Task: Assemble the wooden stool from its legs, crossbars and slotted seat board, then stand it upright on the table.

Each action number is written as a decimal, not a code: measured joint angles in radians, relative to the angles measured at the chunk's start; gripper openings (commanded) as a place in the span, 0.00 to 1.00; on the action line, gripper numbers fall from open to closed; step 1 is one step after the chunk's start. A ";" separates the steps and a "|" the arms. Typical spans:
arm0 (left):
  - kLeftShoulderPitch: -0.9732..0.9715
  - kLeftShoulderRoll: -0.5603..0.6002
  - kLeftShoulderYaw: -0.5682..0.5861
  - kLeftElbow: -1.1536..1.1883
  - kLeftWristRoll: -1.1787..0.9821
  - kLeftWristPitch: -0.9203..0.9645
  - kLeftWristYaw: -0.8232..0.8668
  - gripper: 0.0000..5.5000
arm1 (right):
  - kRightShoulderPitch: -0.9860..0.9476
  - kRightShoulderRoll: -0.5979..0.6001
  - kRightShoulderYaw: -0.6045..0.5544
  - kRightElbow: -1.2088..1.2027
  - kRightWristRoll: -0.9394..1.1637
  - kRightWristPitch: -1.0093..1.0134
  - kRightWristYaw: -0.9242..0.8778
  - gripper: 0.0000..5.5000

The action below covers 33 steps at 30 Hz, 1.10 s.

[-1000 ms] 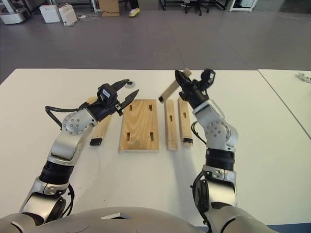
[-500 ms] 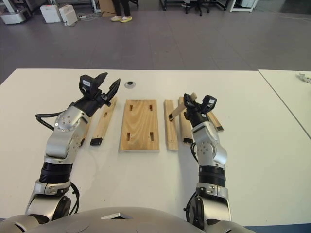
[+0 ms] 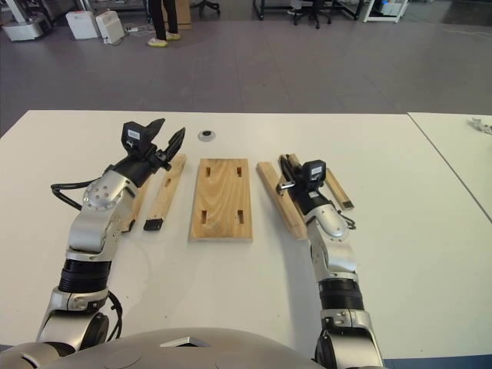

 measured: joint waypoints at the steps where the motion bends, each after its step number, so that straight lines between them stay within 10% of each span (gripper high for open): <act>1: 0.000 0.001 -0.002 0.000 0.001 0.000 0.002 0.49 | -0.011 -0.009 0.007 0.024 -0.008 -0.016 0.009 0.07; 6: 0.000 0.002 -0.011 0.000 0.008 0.000 0.003 0.49 | -0.012 -0.023 0.008 0.013 -0.011 -0.037 0.023 0.07; 22: 0.001 0.001 -0.016 0.000 0.034 -0.001 0.012 0.49 | -0.013 -0.133 0.077 -0.219 -0.060 0.633 -0.024 0.63; 33: 0.019 0.000 -0.032 0.000 0.038 -0.001 0.019 0.49 | 0.027 -0.227 0.128 -0.356 -0.132 0.842 -0.038 0.46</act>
